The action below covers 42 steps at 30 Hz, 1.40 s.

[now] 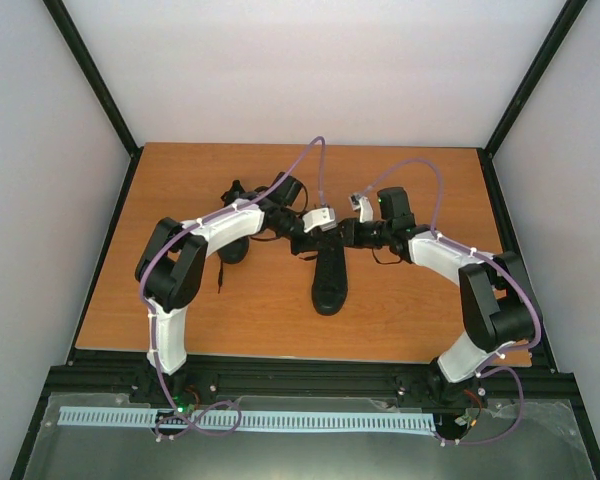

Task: Tie the shoes
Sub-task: Wrap the shoelace around the shoelace.

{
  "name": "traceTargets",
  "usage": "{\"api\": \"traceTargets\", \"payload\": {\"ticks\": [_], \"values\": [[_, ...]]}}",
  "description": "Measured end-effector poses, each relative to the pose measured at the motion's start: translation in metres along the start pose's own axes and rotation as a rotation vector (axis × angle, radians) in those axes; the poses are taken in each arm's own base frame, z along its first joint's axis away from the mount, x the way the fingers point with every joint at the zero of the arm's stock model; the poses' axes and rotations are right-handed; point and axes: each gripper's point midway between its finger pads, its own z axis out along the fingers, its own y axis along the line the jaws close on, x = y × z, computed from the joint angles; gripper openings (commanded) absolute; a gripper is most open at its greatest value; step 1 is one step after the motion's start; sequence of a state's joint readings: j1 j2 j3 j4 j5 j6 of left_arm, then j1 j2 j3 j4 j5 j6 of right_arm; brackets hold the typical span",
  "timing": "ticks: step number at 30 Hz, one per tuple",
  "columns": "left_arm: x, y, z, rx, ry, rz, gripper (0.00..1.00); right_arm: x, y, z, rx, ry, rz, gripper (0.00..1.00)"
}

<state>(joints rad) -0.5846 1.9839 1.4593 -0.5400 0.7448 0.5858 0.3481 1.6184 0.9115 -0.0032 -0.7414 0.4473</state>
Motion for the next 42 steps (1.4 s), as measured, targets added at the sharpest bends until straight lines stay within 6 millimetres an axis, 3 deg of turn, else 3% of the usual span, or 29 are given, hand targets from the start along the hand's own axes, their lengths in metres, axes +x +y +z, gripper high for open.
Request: {"api": "traceTargets", "payload": {"ticks": [3,8,11,16,21,25,30,38,40,42], "values": [[-0.001,0.001,0.000,-0.001,-0.002,0.001,0.02,-0.001,0.000,0.000,0.005,-0.003,-0.003,0.04],[-0.004,0.001,-0.004,0.002,0.005,0.013,0.42,0.000,-0.005,-0.001,0.038,0.000,-0.002,0.03],[-0.007,-0.001,-0.013,0.014,0.022,0.070,0.52,0.002,-0.009,-0.001,0.060,0.006,0.003,0.03],[-0.009,0.013,-0.045,-0.009,0.051,0.243,0.53,0.005,-0.012,-0.002,0.074,0.018,0.004,0.03],[0.002,0.056,-0.061,-0.124,0.146,0.371,0.54,0.005,-0.012,-0.002,0.075,0.021,0.001,0.03],[0.024,0.085,-0.039,-0.150,0.235,0.395,0.60,0.005,-0.011,-0.002,0.075,0.021,-0.002,0.03],[0.058,0.090,-0.006,-0.126,0.338,0.396,0.62,0.006,-0.012,-0.002,0.077,0.025,-0.002,0.03],[0.049,0.092,0.008,-0.162,0.329,0.426,0.60,0.008,-0.013,-0.002,0.082,0.034,0.003,0.03],[0.048,0.092,0.008,-0.163,0.325,0.428,0.55,0.008,-0.013,-0.002,0.081,0.035,0.003,0.03],[0.049,0.089,0.011,-0.154,0.320,0.431,0.38,0.009,-0.013,-0.002,0.081,0.035,0.004,0.03]]}}
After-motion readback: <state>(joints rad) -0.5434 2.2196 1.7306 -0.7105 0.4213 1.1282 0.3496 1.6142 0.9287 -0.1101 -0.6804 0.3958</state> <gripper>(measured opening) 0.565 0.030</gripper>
